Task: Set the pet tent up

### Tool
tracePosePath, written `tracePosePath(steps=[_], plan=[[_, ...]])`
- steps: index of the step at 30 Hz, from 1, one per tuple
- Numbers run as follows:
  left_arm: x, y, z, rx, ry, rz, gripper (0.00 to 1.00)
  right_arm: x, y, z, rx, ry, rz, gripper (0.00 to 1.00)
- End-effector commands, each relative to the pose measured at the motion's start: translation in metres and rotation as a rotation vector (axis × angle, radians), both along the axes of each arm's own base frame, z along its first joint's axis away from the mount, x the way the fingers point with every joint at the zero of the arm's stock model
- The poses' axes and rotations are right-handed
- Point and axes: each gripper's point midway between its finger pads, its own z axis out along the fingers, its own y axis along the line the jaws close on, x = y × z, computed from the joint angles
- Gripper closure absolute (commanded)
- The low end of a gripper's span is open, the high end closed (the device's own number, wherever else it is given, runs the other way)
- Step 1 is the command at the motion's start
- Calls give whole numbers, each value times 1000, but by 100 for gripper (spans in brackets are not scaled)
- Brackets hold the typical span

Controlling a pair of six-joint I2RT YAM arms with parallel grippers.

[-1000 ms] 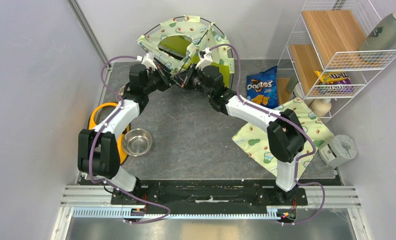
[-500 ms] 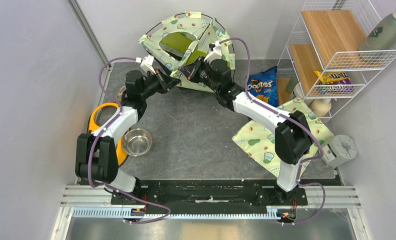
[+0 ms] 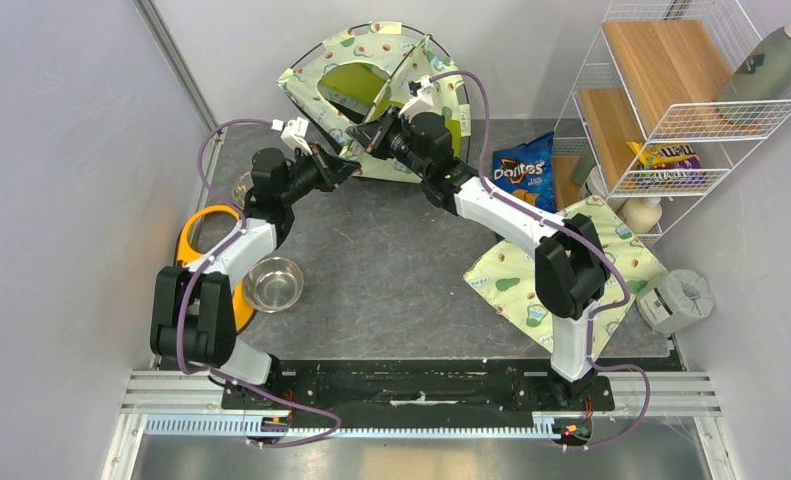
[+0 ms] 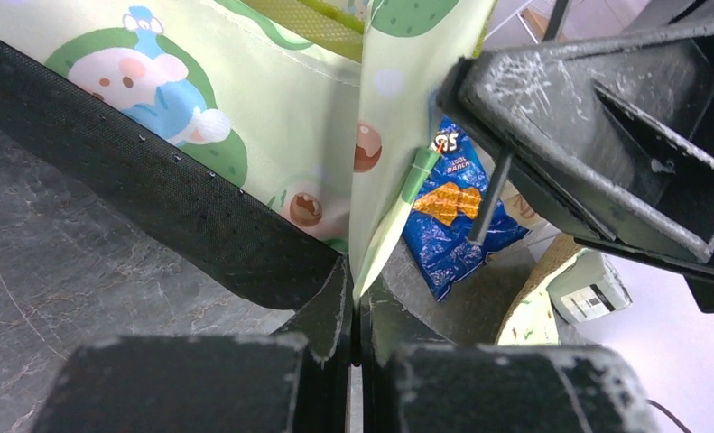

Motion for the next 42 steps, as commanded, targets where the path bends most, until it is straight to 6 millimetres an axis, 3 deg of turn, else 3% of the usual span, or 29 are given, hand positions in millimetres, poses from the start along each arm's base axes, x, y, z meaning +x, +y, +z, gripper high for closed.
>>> tracePosePath(steps=[1, 10, 14, 20, 26, 34, 42], plan=[[-22, 5, -35, 63, 87, -29, 98, 67, -85, 92, 148, -212, -368, 100], [-24, 11, -46, 84, 67, 7, 98, 85, -111, 97, 167, -177, -461, 100], [-24, 13, -49, 86, 55, 18, 98, 88, -117, 90, 152, -148, -506, 100], [-24, 16, -54, 96, 46, 38, 98, 95, -142, 70, 180, -33, -655, 100], [-24, 19, -56, 98, 43, 52, 98, 97, -142, 71, 159, -47, -656, 100], [-23, 21, -51, 95, 26, 65, 98, 96, -139, 59, 129, -29, -643, 100], [-20, 22, -43, 65, 24, 67, 98, 92, -124, 49, 49, -54, -552, 100]])
